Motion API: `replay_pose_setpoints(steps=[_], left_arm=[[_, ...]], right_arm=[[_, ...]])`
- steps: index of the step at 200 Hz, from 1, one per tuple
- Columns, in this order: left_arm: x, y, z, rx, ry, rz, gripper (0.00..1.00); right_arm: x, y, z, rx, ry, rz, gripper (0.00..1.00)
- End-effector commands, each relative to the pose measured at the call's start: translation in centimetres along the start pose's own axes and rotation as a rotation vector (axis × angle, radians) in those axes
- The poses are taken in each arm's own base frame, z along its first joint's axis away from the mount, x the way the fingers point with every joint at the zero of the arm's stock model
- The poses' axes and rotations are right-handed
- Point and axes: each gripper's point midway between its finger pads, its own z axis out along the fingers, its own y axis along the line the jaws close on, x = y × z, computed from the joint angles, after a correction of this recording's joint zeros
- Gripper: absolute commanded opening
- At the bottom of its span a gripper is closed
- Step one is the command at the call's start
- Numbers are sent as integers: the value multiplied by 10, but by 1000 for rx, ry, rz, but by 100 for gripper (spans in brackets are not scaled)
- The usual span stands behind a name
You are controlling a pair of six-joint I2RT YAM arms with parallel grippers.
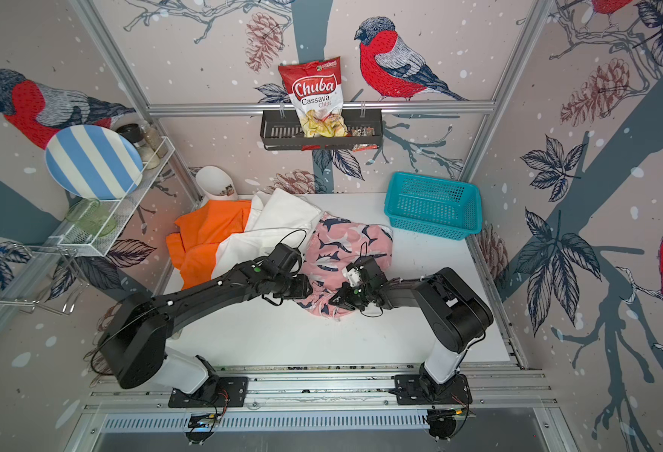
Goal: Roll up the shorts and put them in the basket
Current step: Roll the shorts at the center of the board.
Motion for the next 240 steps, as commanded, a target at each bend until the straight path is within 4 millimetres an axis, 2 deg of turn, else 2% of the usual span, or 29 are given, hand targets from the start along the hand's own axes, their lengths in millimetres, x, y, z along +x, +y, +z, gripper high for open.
replay_pose_setpoints(steps=[1,22,39,43,54,76,97,111,132,144,171,191,223,240], left_arm=[[-21,24,11,-134,-58,0,32],[-14,40,32,-165,-9,-14,25],[-10,42,42,-161,8,-14,23],[-1,48,46,-173,26,-15,22],[4,53,50,-181,39,-13,22],[8,59,53,-199,49,-4,21],[9,60,54,-189,51,6,21],[9,59,55,-183,53,10,21],[9,59,55,-165,53,8,21],[9,58,56,-155,55,8,21],[10,62,55,-151,59,6,20],[8,62,54,-134,59,5,20],[5,64,53,-123,63,7,20],[4,67,53,-118,64,-6,20]], right_arm=[[7,-20,0,122,10,-1,14],[8,-27,-5,219,-7,-64,35],[2,-22,-13,301,-47,-161,45],[-1,-19,-16,323,-56,-187,47],[-9,-15,-25,391,-91,-260,52],[-20,0,-43,516,-148,-449,59],[-23,18,-50,628,-168,-648,63],[-22,32,-48,647,-167,-742,65],[-13,56,-33,569,-145,-865,67],[-10,62,-25,548,-147,-899,67],[-8,62,-19,558,-182,-974,69],[3,61,-8,551,-169,-1073,77],[-4,25,7,683,-100,-1095,84],[2,8,13,699,-35,-1072,85]])
